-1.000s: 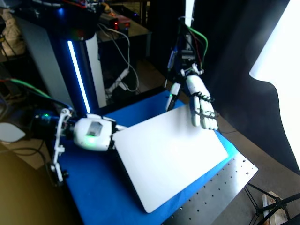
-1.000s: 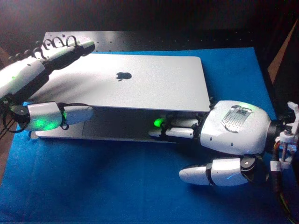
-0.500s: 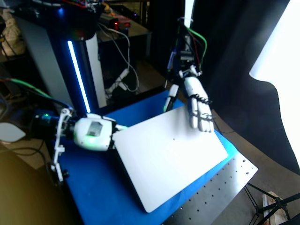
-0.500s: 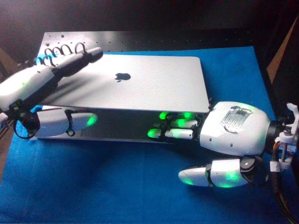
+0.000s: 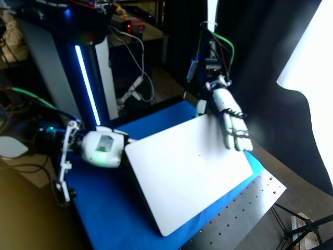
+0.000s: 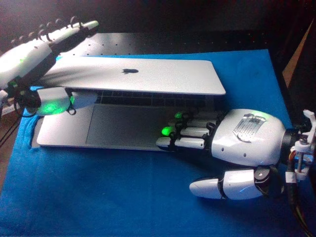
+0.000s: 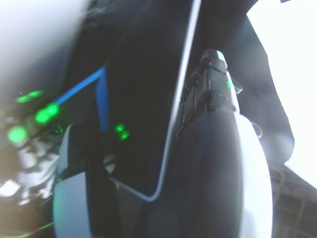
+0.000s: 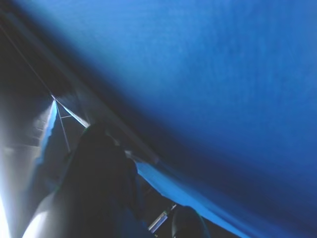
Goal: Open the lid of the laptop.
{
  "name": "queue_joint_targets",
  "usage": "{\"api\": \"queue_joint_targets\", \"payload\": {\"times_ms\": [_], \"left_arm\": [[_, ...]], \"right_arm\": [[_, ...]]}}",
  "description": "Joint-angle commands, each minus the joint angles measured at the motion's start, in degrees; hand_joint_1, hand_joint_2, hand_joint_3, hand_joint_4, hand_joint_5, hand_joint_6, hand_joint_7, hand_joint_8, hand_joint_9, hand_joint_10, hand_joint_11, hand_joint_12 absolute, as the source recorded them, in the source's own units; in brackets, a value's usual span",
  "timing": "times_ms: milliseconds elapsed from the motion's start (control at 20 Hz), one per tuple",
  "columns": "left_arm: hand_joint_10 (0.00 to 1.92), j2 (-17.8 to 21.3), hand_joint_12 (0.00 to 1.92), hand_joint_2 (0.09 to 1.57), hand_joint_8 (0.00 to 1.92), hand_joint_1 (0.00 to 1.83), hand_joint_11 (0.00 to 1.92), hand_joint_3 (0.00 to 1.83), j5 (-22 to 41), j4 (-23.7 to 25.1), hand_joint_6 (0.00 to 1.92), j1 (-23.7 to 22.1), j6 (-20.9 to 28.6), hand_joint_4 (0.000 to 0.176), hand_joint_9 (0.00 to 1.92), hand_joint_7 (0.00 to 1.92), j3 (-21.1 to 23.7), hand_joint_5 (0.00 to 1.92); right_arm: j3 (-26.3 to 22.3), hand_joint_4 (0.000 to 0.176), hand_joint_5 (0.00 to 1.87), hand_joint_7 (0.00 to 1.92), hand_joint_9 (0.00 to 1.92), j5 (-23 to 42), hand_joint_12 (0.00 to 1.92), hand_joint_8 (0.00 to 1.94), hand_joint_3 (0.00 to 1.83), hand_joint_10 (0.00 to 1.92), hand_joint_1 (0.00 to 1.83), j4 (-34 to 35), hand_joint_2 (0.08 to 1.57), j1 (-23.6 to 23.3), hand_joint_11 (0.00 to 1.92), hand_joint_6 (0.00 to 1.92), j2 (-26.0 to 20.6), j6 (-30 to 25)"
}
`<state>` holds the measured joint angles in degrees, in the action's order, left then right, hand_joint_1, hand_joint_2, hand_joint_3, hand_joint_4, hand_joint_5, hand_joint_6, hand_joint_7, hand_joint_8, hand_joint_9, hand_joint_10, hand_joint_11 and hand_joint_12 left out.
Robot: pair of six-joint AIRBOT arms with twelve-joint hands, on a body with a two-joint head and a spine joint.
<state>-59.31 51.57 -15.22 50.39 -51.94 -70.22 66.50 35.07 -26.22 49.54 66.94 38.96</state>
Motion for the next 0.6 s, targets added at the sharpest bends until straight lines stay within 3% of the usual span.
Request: {"api": "queue_joint_targets", "payload": {"times_ms": [0, 50, 100, 200, 550], "left_arm": [[0.01, -0.22, 0.52, 1.06, 0.00, 0.83, 0.00, 0.00, 8.29, -0.32, 0.01, -1.49, 0.45, 0.156, 0.15, 0.15, -0.45, 0.15], [0.00, -0.22, 0.47, 1.08, 0.00, 0.77, 0.00, 0.00, 8.33, -0.30, 0.00, -2.55, -0.08, 0.146, 0.12, 0.13, -0.69, 0.14], [0.00, -0.23, 0.26, 1.11, 0.00, 0.82, 0.00, 0.00, 8.30, -0.30, 0.00, -3.56, -0.57, 0.130, 0.08, 0.10, -0.93, 0.14], [0.00, -0.44, 0.00, 1.12, 0.00, 0.83, 0.00, 0.00, 7.65, -0.30, 0.00, -6.19, -1.27, 0.169, 0.03, 0.05, -2.02, 0.09], [0.00, -2.74, 0.01, 1.12, 0.00, 0.86, 0.01, 0.00, -2.46, 1.64, 0.00, -17.60, -3.42, 0.176, 0.02, 0.06, -8.56, 0.05]], "right_arm": [[-0.58, 0.000, 0.15, 0.16, 0.13, 5.18, 0.02, 0.01, 0.00, 0.01, 0.00, -0.36, 1.37, -0.48, 0.11, 0.01, 0.67, -0.49], [-0.59, 0.000, 0.13, 0.15, 0.12, 5.18, 0.01, 0.00, 0.00, 0.00, 0.00, -0.41, 1.36, -0.40, 0.10, 0.00, 0.67, -0.51], [-0.59, 0.000, 0.12, 0.14, 0.11, 5.18, 0.01, 0.00, 0.00, 0.00, 0.00, -0.42, 1.35, -0.33, 0.09, 0.00, 0.67, -0.53], [-0.61, 0.000, 0.14, 0.16, 0.14, 5.18, 0.03, 0.01, 0.00, 0.01, 0.00, -0.45, 1.34, -0.25, 0.13, 0.01, 0.67, -0.55], [-0.50, 0.000, 0.13, 0.14, 0.11, 5.17, 0.02, 0.01, 0.00, 0.00, 0.00, -0.96, 1.33, -0.25, 0.12, 0.01, 0.65, -0.55]]}}
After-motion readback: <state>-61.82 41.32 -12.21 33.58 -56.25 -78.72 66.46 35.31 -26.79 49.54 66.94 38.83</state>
